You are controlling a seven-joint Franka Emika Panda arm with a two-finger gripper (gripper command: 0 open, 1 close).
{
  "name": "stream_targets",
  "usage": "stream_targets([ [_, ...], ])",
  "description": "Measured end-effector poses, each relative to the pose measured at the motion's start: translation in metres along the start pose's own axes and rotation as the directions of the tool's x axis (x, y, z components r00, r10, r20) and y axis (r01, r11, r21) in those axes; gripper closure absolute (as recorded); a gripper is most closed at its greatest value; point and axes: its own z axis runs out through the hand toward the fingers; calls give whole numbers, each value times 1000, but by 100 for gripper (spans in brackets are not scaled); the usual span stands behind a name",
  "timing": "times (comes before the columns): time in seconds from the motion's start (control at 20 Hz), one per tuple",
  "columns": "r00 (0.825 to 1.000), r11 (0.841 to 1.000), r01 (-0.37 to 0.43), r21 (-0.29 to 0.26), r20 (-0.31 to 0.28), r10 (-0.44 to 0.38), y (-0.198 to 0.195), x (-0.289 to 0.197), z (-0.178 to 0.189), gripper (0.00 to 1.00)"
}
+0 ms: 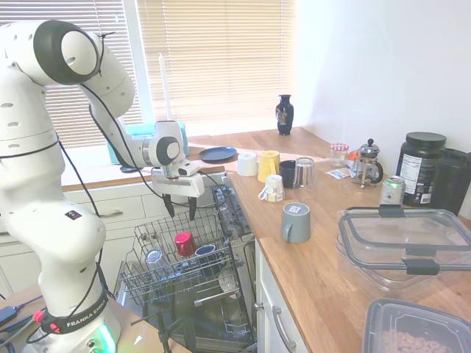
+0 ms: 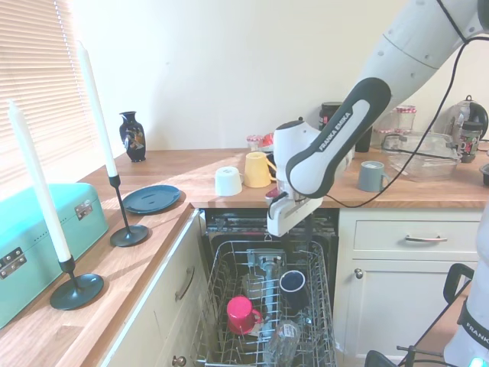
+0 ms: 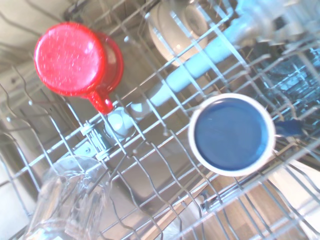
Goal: Move the red mug from the dishwasher to the counter
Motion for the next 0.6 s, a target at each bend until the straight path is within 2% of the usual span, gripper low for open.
stream_targets([
  [0.3, 995, 995, 81, -64, -44, -84, -47, -18, 32, 0],
  [0.6, 983, 983, 159, -94, -75, -167, -89, -24, 67, 0],
])
